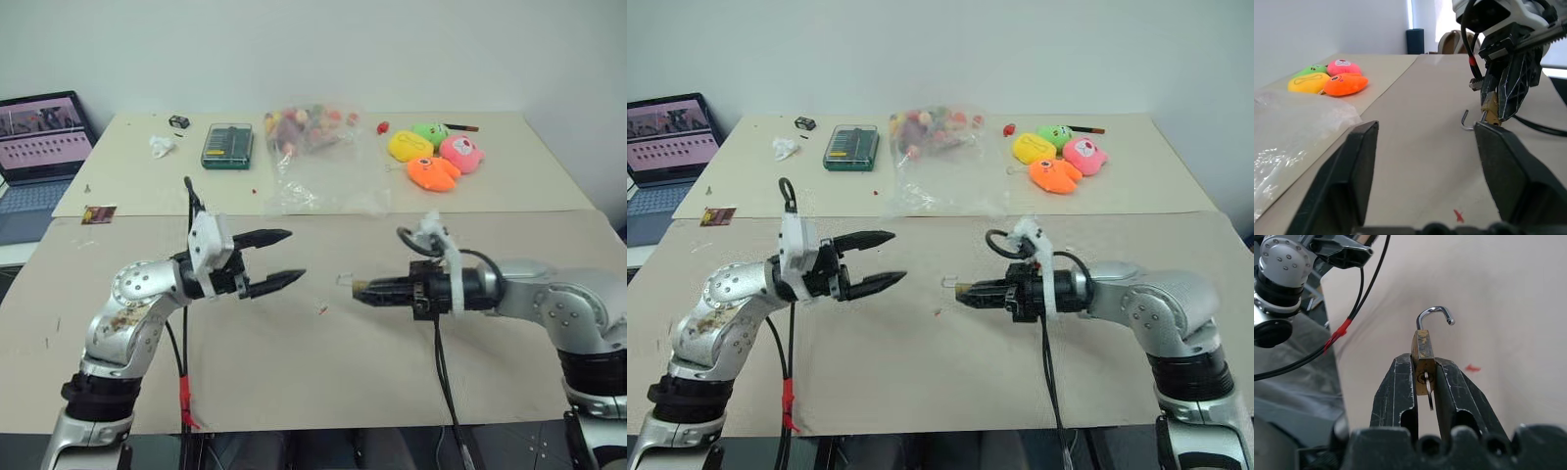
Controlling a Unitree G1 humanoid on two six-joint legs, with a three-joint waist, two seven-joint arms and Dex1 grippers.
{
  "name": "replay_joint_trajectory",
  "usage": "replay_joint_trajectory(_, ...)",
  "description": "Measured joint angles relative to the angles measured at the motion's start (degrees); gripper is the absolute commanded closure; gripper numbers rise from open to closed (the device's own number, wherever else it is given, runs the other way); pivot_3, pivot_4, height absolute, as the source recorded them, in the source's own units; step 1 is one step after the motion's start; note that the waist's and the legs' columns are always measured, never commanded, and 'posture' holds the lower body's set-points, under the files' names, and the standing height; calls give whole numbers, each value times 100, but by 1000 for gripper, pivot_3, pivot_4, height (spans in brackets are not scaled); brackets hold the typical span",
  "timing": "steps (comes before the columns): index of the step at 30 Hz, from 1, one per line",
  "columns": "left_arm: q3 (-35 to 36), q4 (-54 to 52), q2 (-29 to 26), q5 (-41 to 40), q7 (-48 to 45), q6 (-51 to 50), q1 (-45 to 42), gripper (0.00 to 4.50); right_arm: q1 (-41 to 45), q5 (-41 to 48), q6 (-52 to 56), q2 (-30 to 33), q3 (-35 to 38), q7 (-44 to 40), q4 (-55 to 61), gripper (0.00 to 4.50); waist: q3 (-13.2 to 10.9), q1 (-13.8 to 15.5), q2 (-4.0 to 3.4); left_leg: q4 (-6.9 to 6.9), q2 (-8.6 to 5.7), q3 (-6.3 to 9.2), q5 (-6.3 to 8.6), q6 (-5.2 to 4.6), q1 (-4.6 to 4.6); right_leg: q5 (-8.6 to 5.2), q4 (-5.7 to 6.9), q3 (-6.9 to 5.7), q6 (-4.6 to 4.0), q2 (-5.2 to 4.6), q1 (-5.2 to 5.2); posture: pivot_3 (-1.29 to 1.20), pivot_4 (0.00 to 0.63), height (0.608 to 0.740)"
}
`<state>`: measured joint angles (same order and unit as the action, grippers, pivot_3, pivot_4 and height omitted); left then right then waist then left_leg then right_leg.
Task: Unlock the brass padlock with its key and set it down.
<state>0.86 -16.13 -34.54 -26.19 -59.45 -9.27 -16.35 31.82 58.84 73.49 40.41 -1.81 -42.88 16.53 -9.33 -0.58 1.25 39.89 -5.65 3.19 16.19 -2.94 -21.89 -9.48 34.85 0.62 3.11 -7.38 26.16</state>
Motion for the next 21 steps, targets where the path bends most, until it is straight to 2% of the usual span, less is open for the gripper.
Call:
replay_joint_trajectory(6, 13, -305, -55, 327, 40, 521, 482, 18, 572, -171, 739, -946, -288, 367, -1462, 4358, 0, -6, 0, -1, 7, 0, 0, 0, -4, 4, 4, -1, -5, 4, 7, 0, 150, 740)
replay_joint_trajectory(11, 10, -591, -24, 499, 281, 574, 879, 18, 784, -816, 739, -1173, -885, 270, -2439, 4358, 0, 17, 0, 2, 5, -1, 2, -2, -9, 5, 4, -7, -4, 4, 7, 0, 150, 740)
replay_joint_trajectory(14, 3, -780, 0, 589, 471, 572, 1051, 18, 964, -1199, 567, -1165, -1258, -66, -2777, 4358, 2, -2, 1, 2, 5, -1, 1, -1, 2, 4, 3, -8, -4, 6, -2, 0, 150, 740)
replay_joint_trajectory(16, -5, -957, 32, 596, 568, 572, 1221, 0, 1046, -1360, 412, -1124, -1459, -362, -2912, 3357, 4, -11, 2, 1, 6, -1, 3, -4, 21, 4, 2, -8, -4, 6, -17, 0, 150, 740)
replay_joint_trajectory(21, -77, -1090, 61, 606, 728, 556, 1423, 0, 1046, -1608, 22, -605, -1784, -1173, -3067, 1719, 4, 83, 1, 3, 5, 0, 14, -23, 35, 4, 2, -13, -4, 6, -34, 0, 150, 740)
